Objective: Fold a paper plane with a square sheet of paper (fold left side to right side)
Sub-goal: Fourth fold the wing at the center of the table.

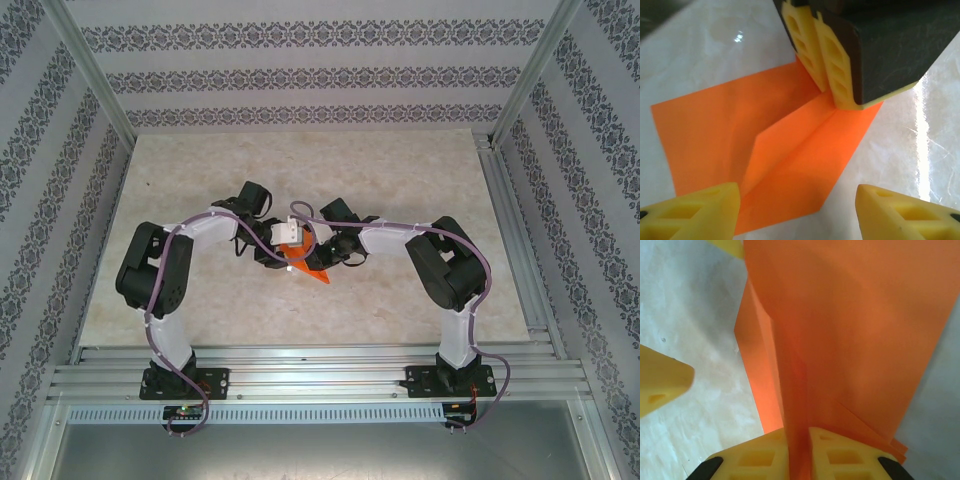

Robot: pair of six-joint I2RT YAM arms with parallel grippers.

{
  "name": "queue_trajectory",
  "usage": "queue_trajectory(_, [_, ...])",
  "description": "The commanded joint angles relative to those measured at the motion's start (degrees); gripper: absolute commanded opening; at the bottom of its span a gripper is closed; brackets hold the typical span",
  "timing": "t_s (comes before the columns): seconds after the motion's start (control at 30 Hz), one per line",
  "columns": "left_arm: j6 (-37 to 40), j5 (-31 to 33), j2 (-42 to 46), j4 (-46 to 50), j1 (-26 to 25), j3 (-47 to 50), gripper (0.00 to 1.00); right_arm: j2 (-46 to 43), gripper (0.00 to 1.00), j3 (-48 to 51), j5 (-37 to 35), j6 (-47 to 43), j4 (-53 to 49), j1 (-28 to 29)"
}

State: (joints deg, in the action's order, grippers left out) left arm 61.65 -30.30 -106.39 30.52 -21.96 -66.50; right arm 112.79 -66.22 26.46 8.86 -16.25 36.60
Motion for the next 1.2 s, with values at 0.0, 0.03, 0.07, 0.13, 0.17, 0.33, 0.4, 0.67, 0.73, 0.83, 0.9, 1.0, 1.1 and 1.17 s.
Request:
queue_trajectory(0.0, [3.36,-0.24,-1.28,1.64,-1.01,-3.22,0.63,1.72,0.16,0.55,-0.09,-1.10,-0.97,-0.26])
queue_trajectory(0.03, [3.33,-0.17,-1.59,1.84,-1.13,-3.80,0.63,1.81,0.16,0.41,-0.16,-1.19,-1.12,-0.21])
queue_trajectory(0.07, [3.51,-0.16,-2.11,2.38,-1.22,-4.48,0.63,1.88,0.16,0.47,-0.03,-1.12,-1.00,-0.17])
queue_trajectory(0.13, [4.22,0.23,-3.09,3.84,-1.53,-5.57,0.62,1.91,0.16,0.41,-0.08,-0.96,-0.98,-0.14])
queue_trajectory(0.17, [4.67,0.69,-3.56,4.71,-1.72,-6.04,0.61,1.90,0.16,0.46,0.06,-0.94,-0.89,-0.15])
queue_trajectory(0.33, [4.85,0.64,-3.63,4.31,-1.80,-5.90,0.61,1.96,0.16,0.06,-0.09,-1.41,-1.66,-0.18])
queue_trajectory(0.4, [4.86,-0.51,-3.88,4.87,-1.86,-6.61,0.60,1.98,0.17,-0.13,-0.12,-1.55,-1.84,-0.15])
queue_trajectory(0.67, [6.02,-0.28,-6.14,7.90,-1.79,-9.26,0.36,1.99,0.17,-0.45,0.17,-1.57,-2.28,-0.18])
queue_trajectory(0.73, [6.13,-0.41,-6.18,8.20,-1.84,-9.58,0.29,1.81,0.19,-0.69,0.63,-1.40,-2.29,-0.19])
queue_trajectory(0.83, [6.28,-0.76,-6.29,8.82,-1.84,-10.44,0.17,1.20,0.22,-1.11,2.09,-1.00,-2.23,-0.38])
queue_trajectory(0.9, [6.31,-0.98,-6.22,9.31,-1.86,-10.83,0.11,0.15,0.26,-1.15,2.90,-0.77,-2.26,-0.77])
queue_trajectory(1.0, [6.59,-1.01,-6.07,9.73,-1.82,-11.02,0.00,-2.25,0.30,-0.59,4.41,-0.51,-2.28,-1.94])
queue_trajectory(1.1, [6.66,-0.98,-5.85,10.08,-1.83,-10.93,0.00,-4.63,0.33,-0.16,5.53,-0.90,-3.29,-3.39])
queue_trajectory(1.17, [6.65,-0.95,-5.72,10.19,-1.82,-10.76,0.00,-5.91,0.34,-0.07,6.19,-1.11,-3.96,-4.45])
